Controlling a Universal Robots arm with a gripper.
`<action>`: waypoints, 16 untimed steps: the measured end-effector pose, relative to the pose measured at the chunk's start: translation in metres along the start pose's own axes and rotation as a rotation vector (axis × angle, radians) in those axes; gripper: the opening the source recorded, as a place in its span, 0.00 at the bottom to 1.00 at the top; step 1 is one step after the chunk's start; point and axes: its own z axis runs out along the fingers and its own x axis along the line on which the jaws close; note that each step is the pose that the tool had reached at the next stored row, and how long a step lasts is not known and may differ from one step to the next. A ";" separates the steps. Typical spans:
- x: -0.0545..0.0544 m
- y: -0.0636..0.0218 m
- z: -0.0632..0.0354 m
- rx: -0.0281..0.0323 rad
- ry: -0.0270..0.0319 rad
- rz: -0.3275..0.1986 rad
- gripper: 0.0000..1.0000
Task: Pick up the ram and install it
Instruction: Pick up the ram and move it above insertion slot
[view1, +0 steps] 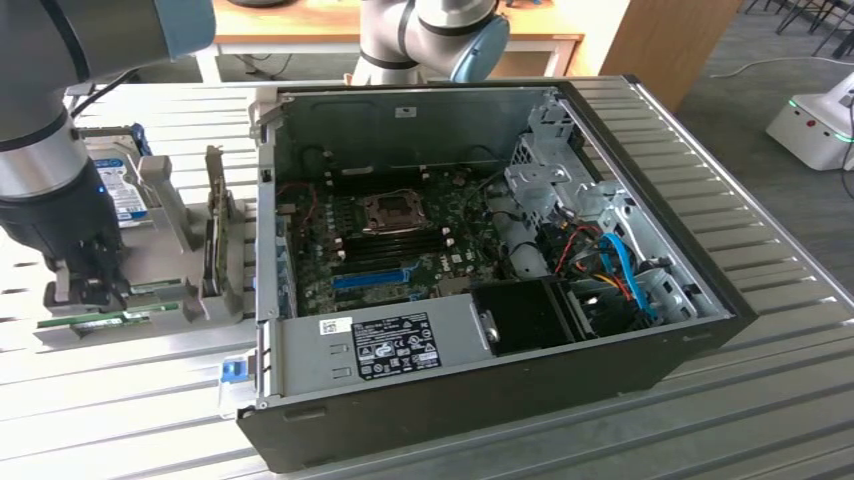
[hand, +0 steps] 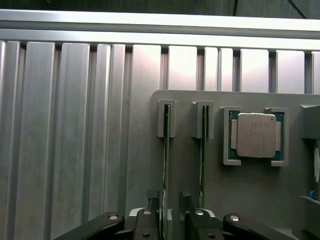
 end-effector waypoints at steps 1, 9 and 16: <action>0.000 0.0000 0.0005 0.0000 0.0000 0.000 0.30; 0.001 -0.0004 0.0054 0.0001 0.0000 0.000 0.30; 0.001 -0.0006 0.0104 0.0000 0.0000 0.000 0.30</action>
